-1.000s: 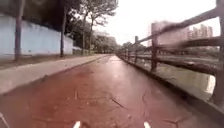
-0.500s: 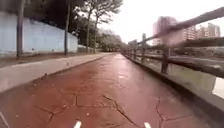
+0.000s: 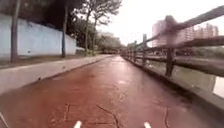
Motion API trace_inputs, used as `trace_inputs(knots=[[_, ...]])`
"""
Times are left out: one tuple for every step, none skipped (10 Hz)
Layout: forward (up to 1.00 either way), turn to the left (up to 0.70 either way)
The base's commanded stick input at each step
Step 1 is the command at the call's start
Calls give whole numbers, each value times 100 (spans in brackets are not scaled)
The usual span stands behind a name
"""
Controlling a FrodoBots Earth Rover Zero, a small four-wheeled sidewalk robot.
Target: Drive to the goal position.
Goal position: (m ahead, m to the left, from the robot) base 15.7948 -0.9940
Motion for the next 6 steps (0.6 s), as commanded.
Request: trace_inputs(knots=[[50, 0], [50, 0], [50, 0], [50, 0], [50, 9], [50, 22]])
